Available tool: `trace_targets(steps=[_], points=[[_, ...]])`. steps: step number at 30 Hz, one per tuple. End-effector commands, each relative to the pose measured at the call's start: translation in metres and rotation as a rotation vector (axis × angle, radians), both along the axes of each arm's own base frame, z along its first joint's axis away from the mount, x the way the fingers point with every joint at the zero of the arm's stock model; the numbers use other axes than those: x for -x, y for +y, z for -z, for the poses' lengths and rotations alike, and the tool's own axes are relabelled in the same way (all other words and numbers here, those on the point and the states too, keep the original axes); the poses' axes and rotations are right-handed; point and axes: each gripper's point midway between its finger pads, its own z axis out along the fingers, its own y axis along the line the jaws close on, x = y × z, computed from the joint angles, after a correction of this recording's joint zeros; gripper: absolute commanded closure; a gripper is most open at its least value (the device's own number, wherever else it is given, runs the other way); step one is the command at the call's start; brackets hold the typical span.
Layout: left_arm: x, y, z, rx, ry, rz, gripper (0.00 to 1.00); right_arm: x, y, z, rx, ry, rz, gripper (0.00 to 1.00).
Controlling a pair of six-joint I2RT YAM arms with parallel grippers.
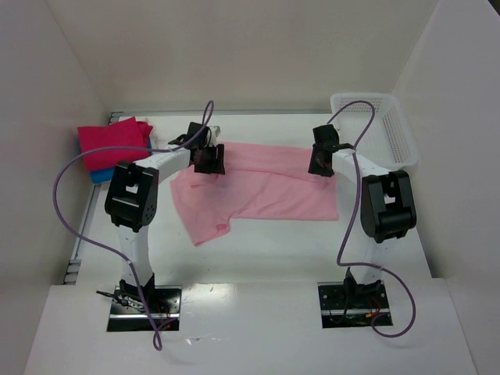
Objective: Fold and stack the t-shirts
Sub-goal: Fold the flattened tshirt in 1/3 of the way
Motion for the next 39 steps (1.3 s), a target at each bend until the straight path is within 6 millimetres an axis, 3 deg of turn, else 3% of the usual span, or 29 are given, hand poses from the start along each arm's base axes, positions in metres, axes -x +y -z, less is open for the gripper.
trace_targets(steps=[1, 3, 5, 9, 13, 15, 19, 22, 25, 28, 32, 39], points=[[-0.019, 0.013, 0.006, -0.058, -0.039, -0.053, 0.37, -0.004, -0.005, -0.017, 0.007, -0.053, 0.025, 0.59], [-0.024, 0.007, 0.002, -0.036, -0.059, -0.034, 0.43, -0.003, -0.005, -0.012, 0.009, -0.043, 0.025, 0.59], [-0.027, -0.002, -0.003, 0.007, -0.075, -0.001, 0.60, -0.003, -0.005, -0.010, 0.011, -0.036, 0.025, 0.59], [-0.017, -0.022, -0.001, 0.106, -0.046, 0.083, 0.83, -0.003, -0.005, -0.008, 0.011, -0.032, 0.025, 0.59], [-0.003, -0.042, -0.009, 0.151, -0.048, 0.162, 0.95, -0.003, -0.005, -0.008, 0.011, -0.032, 0.025, 0.59], [0.008, -0.045, -0.013, 0.154, -0.023, 0.184, 0.95, -0.003, -0.005, -0.006, 0.012, -0.032, 0.025, 0.59], [0.036, -0.045, -0.013, 0.173, 0.059, 0.240, 0.89, -0.004, -0.003, -0.004, 0.004, -0.029, 0.020, 0.59], [0.049, -0.040, -0.009, 0.150, 0.096, 0.254, 0.75, -0.004, -0.003, -0.004, 0.004, -0.029, 0.020, 0.59], [0.057, -0.029, -0.005, 0.102, 0.118, 0.235, 0.68, -0.004, -0.003, -0.004, 0.004, -0.029, 0.020, 0.59], [0.057, -0.021, -0.007, 0.065, 0.108, 0.195, 0.48, -0.004, -0.003, -0.004, 0.004, -0.029, 0.020, 0.59], [0.044, -0.013, -0.018, 0.043, 0.064, 0.140, 0.41, -0.004, -0.003, -0.004, 0.004, -0.029, 0.020, 0.59], [0.002, -0.024, -0.050, 0.074, -0.090, 0.076, 0.33, -0.004, -0.003, -0.004, 0.004, -0.029, 0.020, 0.59]])
